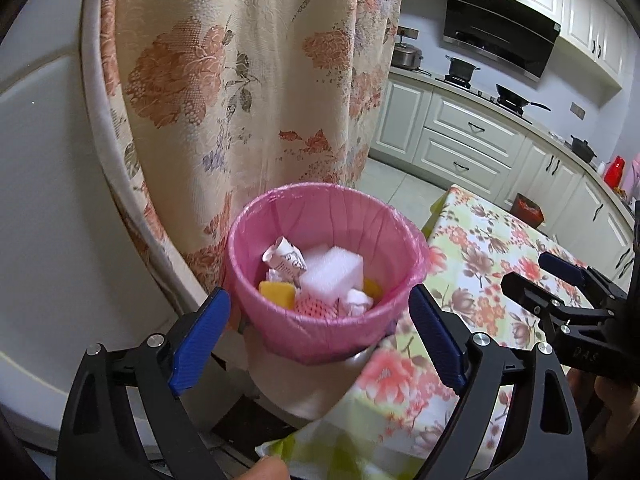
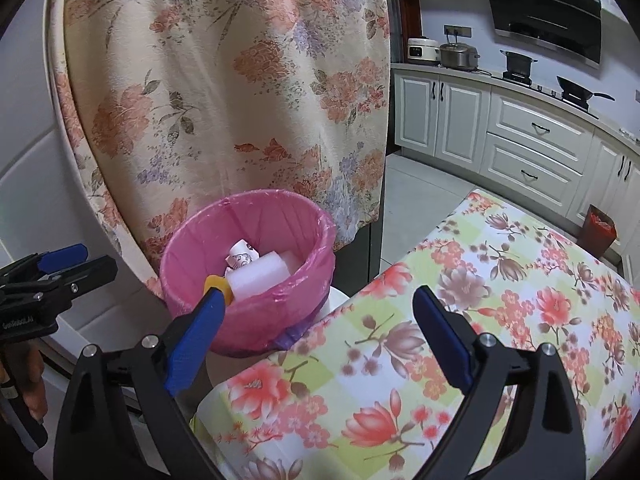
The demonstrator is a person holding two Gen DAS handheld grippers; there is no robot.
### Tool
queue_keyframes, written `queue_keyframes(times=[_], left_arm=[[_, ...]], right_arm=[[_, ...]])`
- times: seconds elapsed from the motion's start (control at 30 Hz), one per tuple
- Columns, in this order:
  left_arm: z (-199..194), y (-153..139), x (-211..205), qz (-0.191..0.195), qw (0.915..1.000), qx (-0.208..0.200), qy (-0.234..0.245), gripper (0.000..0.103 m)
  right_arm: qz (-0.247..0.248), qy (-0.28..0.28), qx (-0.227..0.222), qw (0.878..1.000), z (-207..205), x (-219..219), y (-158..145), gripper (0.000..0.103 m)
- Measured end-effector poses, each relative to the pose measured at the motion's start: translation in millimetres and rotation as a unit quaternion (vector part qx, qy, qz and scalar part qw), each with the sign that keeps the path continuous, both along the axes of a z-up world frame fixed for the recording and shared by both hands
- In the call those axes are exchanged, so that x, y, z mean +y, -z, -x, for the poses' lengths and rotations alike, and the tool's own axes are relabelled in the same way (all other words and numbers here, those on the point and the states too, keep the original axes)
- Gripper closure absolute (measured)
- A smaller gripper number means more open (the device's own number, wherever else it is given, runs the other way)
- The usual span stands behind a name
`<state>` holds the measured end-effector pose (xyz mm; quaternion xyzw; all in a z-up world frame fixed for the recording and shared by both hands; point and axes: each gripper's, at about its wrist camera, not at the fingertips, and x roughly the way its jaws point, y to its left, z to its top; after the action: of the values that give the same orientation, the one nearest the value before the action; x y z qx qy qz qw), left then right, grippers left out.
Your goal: Collect trash
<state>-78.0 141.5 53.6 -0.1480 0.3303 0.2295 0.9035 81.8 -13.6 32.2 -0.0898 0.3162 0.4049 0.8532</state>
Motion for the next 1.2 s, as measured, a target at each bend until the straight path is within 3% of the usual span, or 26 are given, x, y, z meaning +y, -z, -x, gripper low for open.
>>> queue_keyframes(times=[1.2], left_arm=[[5, 3, 2, 0.012, 0.9999, -0.004, -0.006, 0.019]], right_arm=[[0.009, -0.008, -0.005, 1.000, 12, 4, 2, 0.009]])
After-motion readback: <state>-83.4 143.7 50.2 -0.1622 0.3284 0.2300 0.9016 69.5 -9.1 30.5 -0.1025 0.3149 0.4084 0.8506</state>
